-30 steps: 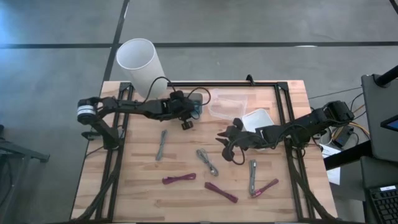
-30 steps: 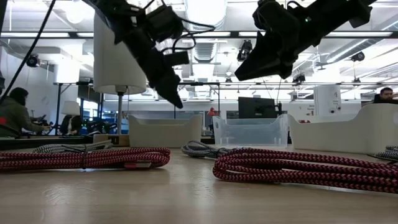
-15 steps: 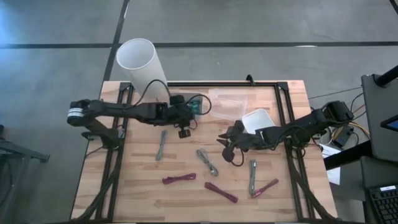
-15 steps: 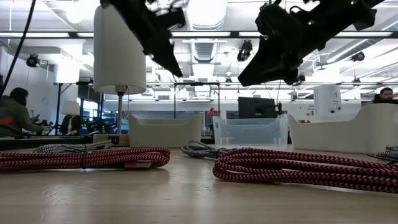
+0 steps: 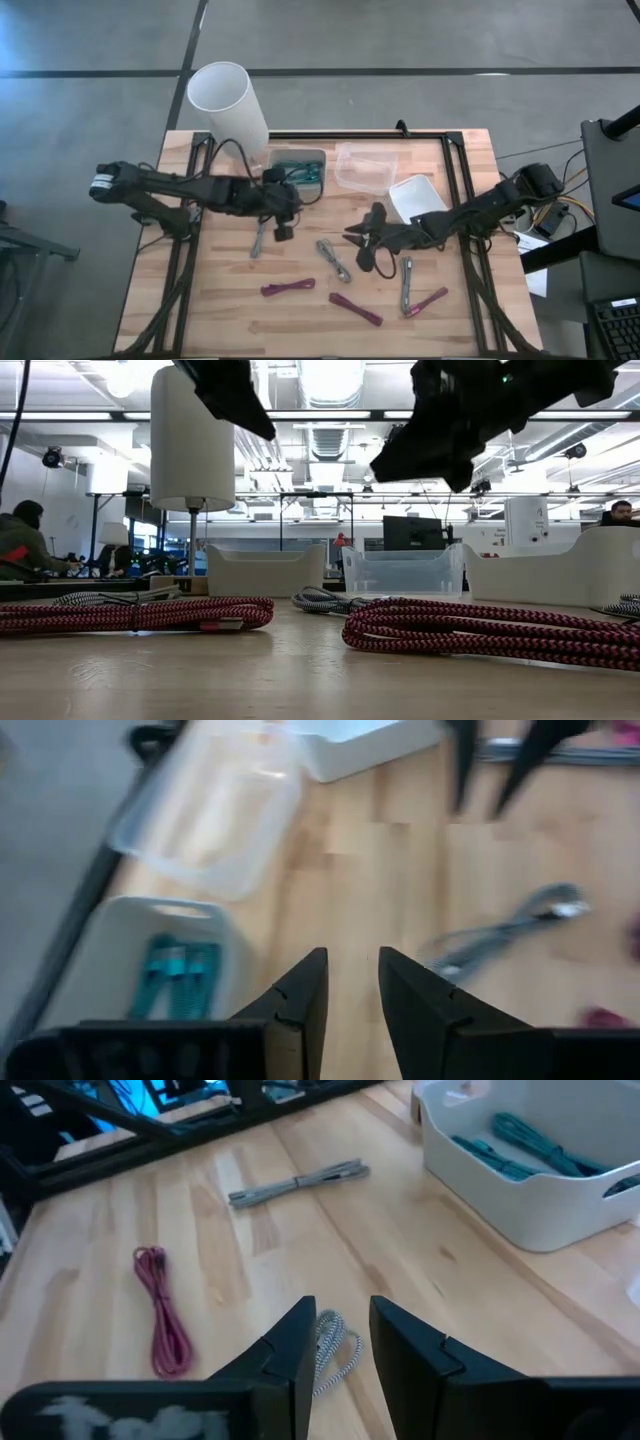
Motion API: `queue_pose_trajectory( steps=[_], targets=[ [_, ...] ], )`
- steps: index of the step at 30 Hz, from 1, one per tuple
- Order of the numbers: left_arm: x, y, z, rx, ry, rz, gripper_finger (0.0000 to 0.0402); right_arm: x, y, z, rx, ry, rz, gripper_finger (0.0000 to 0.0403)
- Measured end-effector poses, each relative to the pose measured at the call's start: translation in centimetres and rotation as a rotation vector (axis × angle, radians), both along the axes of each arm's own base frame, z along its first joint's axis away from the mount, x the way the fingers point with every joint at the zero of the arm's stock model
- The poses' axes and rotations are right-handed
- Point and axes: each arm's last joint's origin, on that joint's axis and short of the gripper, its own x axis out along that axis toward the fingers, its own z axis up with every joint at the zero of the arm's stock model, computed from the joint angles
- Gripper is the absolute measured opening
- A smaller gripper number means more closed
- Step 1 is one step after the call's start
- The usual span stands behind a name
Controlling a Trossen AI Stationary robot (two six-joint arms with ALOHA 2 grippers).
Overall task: Pick & Place USB Port
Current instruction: Put the left black and pink USB cable into the transparent bin
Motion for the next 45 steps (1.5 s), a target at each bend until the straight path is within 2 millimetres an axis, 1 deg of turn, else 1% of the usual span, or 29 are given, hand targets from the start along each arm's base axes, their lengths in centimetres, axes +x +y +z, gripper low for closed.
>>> queue_pose_trajectory(
  steps=[4, 8, 10, 14, 21, 25, 33, 37, 40, 45],
  targets=[
    [0.0, -1.7, -0.5, -0.071, 0.013, -0.097, 0.0099, 0.8, 0.2, -0.8, -0.005, 0.016, 0.0, 0.0093],
    [-0.3, -3.6, -2.0, -0.125, 0.031, -0.162, 0.0099, 1.8, 0.5, -1.3, -0.013, 0.035, 0.001, 0.0093],
    [-0.5, -4.5, -3.1, -0.152, 0.049, -0.166, 0.0099, 2.2, 0.6, -1.5, -0.015, 0.041, 0.001, 0.0093],
    [-0.8, -6.3, -5.1, -0.209, 0.033, -0.191, 0.0099, 2.9, 0.8, -1.6, -0.016, 0.043, 0.002, 0.0093],
    [-1.1, -9.2, -8.7, -0.298, -0.045, -0.336, 0.0099, 3.7, 1.1, -1.5, -0.028, 0.043, 0.01, 0.0093],
    [-1.3, -9.9, -10.8, -0.311, -0.035, -0.365, 0.0099, 3.9, 1.2, -1.3, -0.037, 0.039, 0.016, 0.0093],
    [-1.6, -10.9, -14.5, -0.327, 0.089, -0.387, 0.0099, 3.9, 1.1, -1.2, -0.07, 0.046, 0.033, 0.0093],
    [-1.5, -11.4, -16.2, -0.354, 0.149, -0.347, 0.0099, 4.0, 1.1, -1.2, -0.071, 0.046, 0.032, 0.0093],
    [-1.4, -11.4, -16.9, -0.391, 0.177, -0.299, 0.0106, 4.0, 1.1, -1.2, -0.073, 0.046, 0.033, 0.0093],
    [-1.4, -11.5, -17.6, -0.406, 0.201, -0.276, 0.0134, 4.0, 1.1, -1.2, -0.081, 0.048, 0.037, 0.0093]
  ],
)
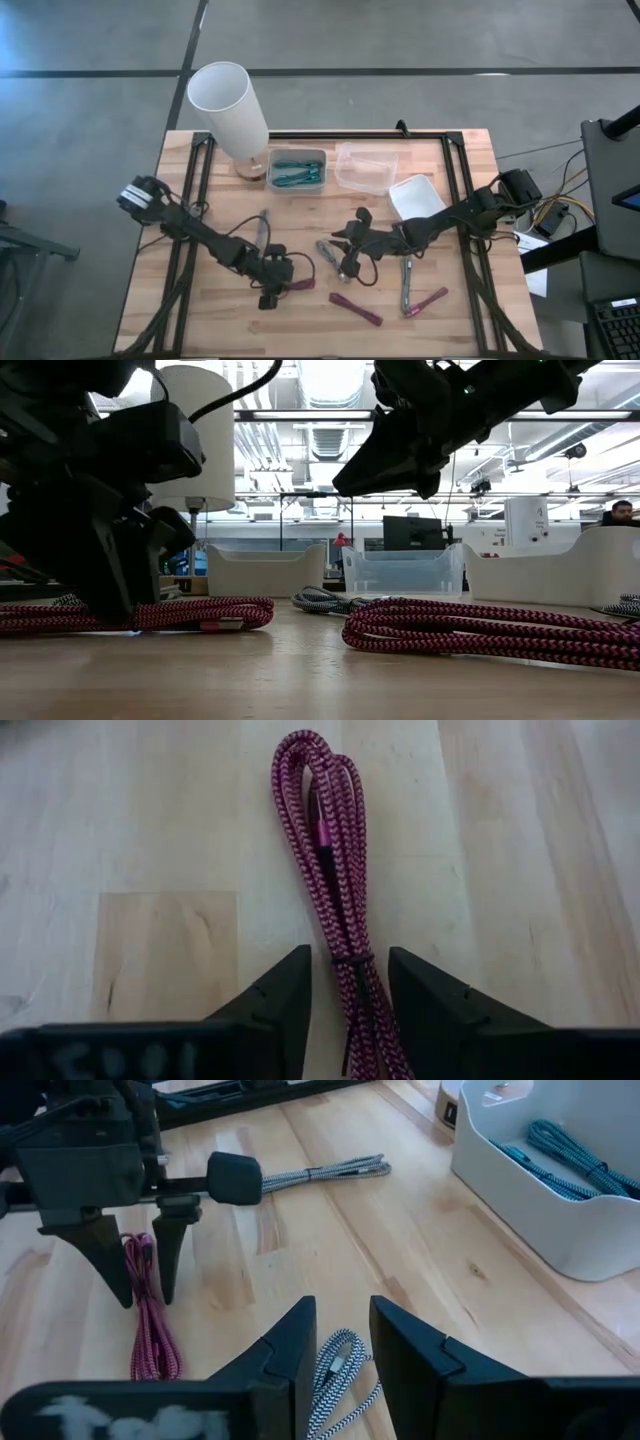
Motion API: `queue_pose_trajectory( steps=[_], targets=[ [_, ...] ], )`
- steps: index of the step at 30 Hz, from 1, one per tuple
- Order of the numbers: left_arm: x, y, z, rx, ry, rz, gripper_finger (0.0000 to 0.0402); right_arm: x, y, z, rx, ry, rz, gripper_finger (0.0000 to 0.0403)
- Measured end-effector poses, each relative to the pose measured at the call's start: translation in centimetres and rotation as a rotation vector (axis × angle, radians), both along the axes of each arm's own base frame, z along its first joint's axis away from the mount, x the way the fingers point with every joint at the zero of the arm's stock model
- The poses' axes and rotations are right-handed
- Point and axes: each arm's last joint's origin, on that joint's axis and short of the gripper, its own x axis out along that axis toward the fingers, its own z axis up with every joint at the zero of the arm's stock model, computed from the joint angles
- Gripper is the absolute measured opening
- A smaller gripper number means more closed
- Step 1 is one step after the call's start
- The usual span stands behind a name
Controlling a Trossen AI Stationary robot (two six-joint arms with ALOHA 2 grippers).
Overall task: Pick & Place USB Port
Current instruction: Put the left black and pink USB cable into the transparent bin
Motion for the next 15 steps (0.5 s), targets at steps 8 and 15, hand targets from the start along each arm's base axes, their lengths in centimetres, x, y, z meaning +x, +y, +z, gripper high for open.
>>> queue_pose_trajectory(
  steps=[8, 15],
  targets=[
    [0.14, 0.03, -0.98, 0.046, 0.01, -0.005, 0.0157, 0.0, 0.0, 0.02, -0.028, 0.006, 0.015, 0.0093],
    [0.08, 0.2, -0.47, 0.103, -0.026, -0.025, 0.0052, 0.0, 0.0, 0.01, -0.031, 0.007, 0.017, 0.0093]
  ],
)
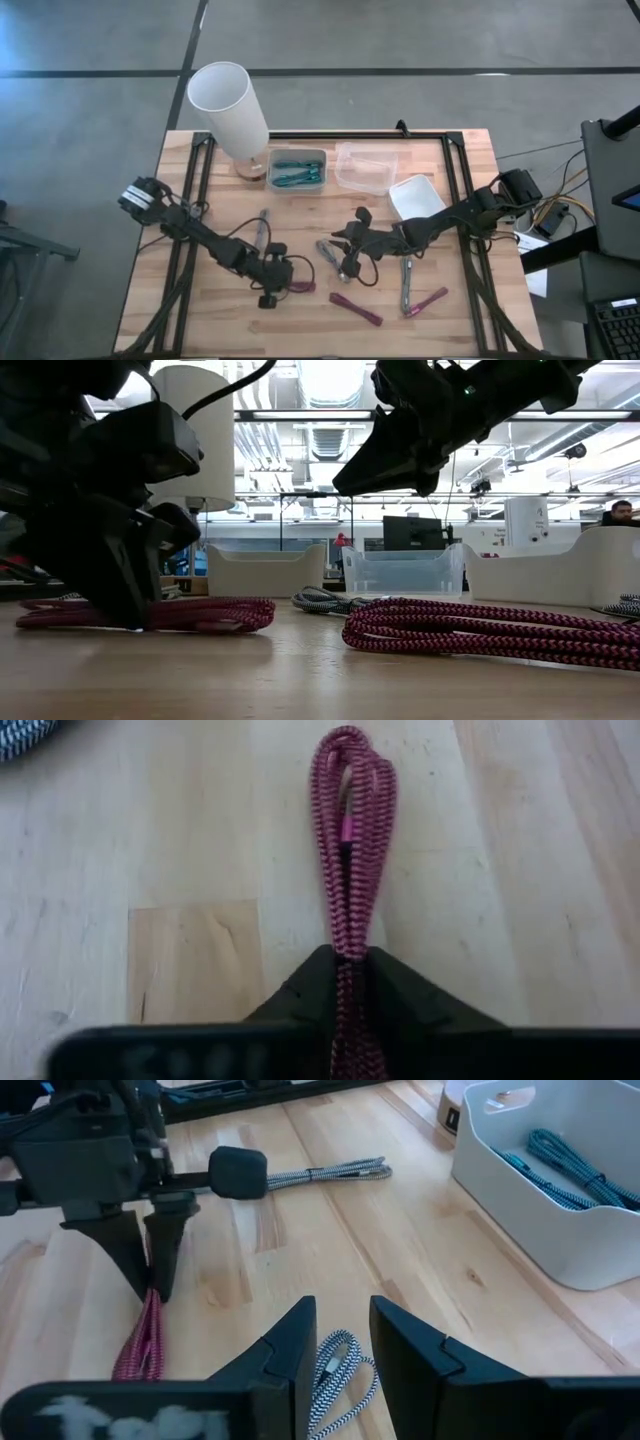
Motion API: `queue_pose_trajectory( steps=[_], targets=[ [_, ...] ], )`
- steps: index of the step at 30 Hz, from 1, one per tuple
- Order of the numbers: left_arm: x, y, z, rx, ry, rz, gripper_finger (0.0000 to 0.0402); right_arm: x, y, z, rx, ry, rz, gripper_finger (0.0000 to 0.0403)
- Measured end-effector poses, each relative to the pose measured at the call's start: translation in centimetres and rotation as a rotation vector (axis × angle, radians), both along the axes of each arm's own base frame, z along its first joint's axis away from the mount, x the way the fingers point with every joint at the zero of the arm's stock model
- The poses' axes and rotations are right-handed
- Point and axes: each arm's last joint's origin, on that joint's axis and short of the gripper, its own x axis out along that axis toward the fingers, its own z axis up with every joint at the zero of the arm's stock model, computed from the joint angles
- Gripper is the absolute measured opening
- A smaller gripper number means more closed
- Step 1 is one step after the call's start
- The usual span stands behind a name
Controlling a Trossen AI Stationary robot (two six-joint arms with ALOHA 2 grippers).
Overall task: Pick & Place USB Port
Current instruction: Put the left black and pink USB cable into the transparent bin
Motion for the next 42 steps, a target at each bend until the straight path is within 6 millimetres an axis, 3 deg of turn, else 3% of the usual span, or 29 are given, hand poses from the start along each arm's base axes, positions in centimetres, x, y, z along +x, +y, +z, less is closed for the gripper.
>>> queue_pose_trajectory(
  steps=[3, 9, 21, 28, 42],
  targets=[
    [0.0, 0.1, 0.4, 0.014, -0.017, 0.002, 0.0016, 0.0, 0.0, 0.0, -0.005, 0.0, 0.003, 0.0093],
    [0.1, 0.6, 1.9, 0.087, -0.106, 0.057, 0.0029, 0.0, 0.0, 0.1, 0.001, 0.0, 0.021, 0.0102],
    [1.3, 2.8, 6.0, 0.262, -0.263, 0.159, 0.0027, 0.3, 0.4, 0.5, -0.075, -0.024, 0.166, 0.0167],
    [0.4, 4.2, 6.1, 0.3, -0.149, 0.165, 0.0022, 0.4, 0.5, 0.7, -0.11, -0.034, 0.206, 0.0171],
    [2.0, 3.9, 8.5, 0.296, -0.304, 0.15, 0.0023, 0.5, 0.6, 0.9, -0.143, -0.054, 0.241, 0.0171]
  ],
)
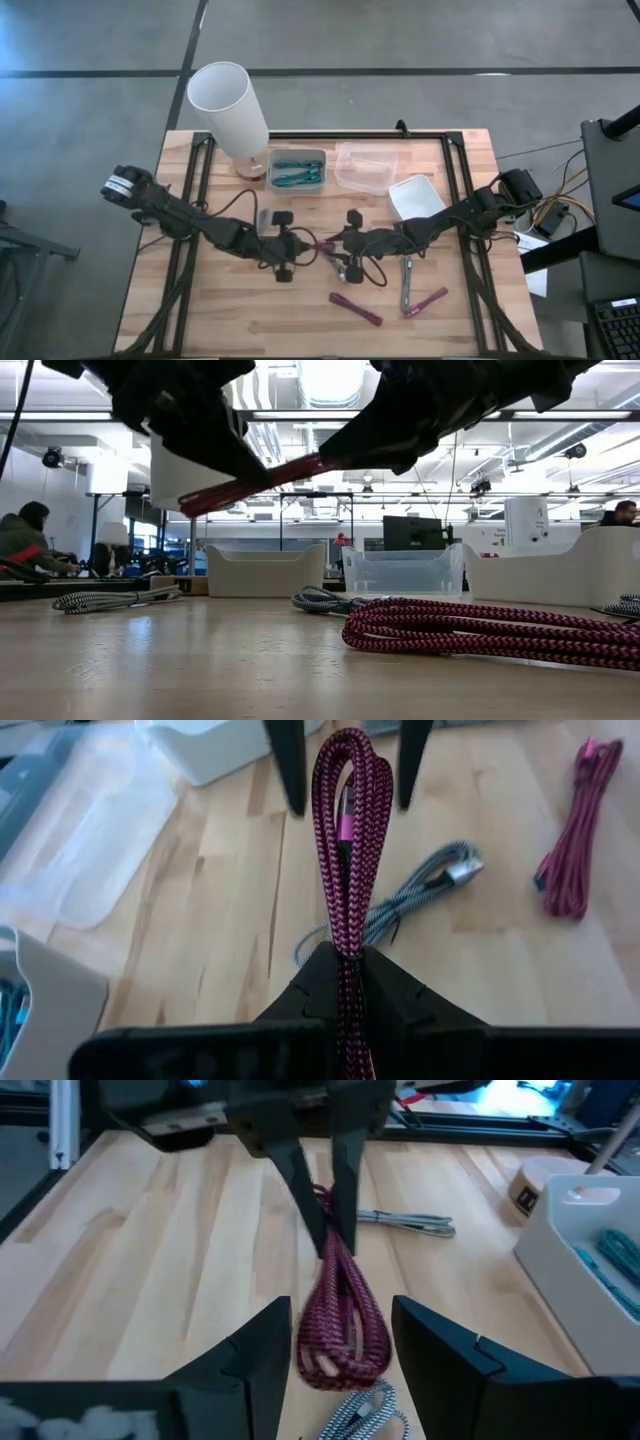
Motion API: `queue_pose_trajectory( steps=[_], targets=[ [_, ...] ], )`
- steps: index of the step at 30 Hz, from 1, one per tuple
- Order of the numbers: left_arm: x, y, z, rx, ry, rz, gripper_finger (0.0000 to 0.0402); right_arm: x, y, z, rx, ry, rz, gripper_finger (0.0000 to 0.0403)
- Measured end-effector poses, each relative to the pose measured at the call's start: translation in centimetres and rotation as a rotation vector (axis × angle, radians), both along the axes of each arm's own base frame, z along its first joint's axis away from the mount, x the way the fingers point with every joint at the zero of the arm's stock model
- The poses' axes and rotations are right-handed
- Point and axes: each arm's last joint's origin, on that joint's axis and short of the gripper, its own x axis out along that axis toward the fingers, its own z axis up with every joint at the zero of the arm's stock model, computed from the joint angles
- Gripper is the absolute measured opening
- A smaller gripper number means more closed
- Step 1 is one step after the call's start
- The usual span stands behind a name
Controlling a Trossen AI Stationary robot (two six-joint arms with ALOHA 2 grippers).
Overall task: Pick & Place USB Port
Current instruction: Put the left black and pink USB cable into the transparent bin
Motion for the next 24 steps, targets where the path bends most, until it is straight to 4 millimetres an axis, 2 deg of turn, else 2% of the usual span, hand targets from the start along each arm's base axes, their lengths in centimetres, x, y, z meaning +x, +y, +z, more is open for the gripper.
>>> queue_pose_trajectory(
  steps=[10, 24],
  targets=[
    [0.37, -0.14, 0.84, -0.003, -0.023, -0.016, 0.0024, 0.0, -0.02, 0.01, -0.003, -0.002, -0.008, 0.0163],
    [0.27, 0.06, 0.56, 0.027, -0.014, 0.017, 0.0025, 0.08, -0.04, 0.17, 0.0, -0.02, -0.012, 0.0084]
  ],
)
